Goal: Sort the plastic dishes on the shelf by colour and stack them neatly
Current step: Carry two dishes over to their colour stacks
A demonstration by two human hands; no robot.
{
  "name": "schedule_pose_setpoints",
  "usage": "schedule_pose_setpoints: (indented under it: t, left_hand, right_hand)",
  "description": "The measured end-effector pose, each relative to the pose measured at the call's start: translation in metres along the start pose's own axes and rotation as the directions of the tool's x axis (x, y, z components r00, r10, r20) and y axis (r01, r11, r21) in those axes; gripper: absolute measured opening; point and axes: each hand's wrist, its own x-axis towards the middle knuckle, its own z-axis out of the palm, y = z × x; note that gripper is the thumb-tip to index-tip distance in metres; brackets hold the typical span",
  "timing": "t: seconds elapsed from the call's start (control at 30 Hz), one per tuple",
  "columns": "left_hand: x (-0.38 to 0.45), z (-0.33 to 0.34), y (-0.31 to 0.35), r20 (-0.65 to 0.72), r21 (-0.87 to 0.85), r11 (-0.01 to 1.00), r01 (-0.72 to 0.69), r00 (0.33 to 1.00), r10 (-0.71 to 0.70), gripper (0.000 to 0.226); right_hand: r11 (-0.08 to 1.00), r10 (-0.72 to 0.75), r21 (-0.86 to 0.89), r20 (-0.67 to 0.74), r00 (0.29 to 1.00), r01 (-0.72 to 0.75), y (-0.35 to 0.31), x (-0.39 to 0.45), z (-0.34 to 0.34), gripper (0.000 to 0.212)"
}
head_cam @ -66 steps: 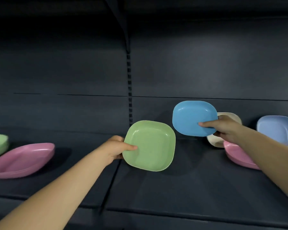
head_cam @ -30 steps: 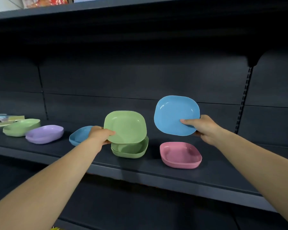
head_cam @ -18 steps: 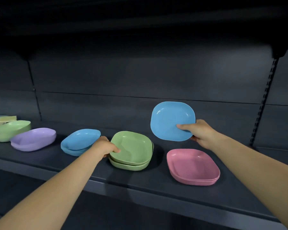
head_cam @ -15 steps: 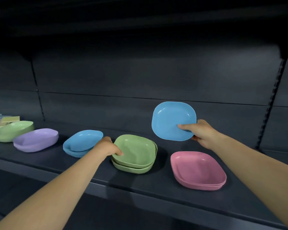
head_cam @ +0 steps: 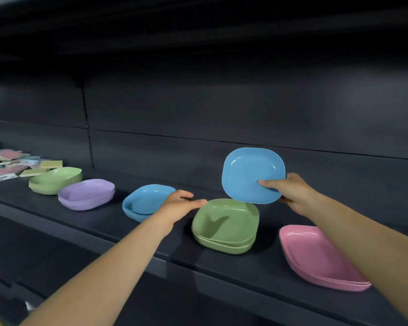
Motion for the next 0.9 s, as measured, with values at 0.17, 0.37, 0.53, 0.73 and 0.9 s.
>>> schedule_pose_setpoints:
  t: [0.17, 0.37, 0.53, 0.73, 0.9]
  left_hand:
    - [0.004, -0.029, 0.013, 0.067, -0.126, 0.99, -0.063, 0.995, 0.072, 0.038]
    - [0.02, -0.096, 0.008, 0.004, -0.192, 0.977, -0.096, 0.995, 0.099, 0.018]
    - [0.049, -0.163, -0.011, -0.036, -0.207, 0.971, -0.118, 0.993, 0.113, 0.01]
    - [0.094, -0.164, -0.057, 0.075, -0.123, 0.991, -0.059, 0.995, 0.068, 0.015]
    - [0.117, -0.136, -0.081, 0.047, 0.056, 0.984, -0.171, 0.985, 0.168, 0.038]
  right_hand:
    - [0.998, -0.026, -0.061, 0.046, 0.999, 0.028, -0.012, -0.006, 0.058, 0.045]
    - [0.996, -0.073, -0.049, 0.06, 0.996, 0.076, -0.028, -0.023, 0.165, 0.04]
    - [0.996, -0.077, 0.04, -0.066, 0.995, 0.08, -0.026, -0.02, 0.254, 0.034]
    - [0.956, -0.128, -0.292, -0.354, 0.926, 0.02, 0.01, -0.006, 0.305, 0.045]
    - [0.997, 0.02, -0.065, -0.323, 0.946, -0.044, 0.039, -0.004, 0.309, 0.074]
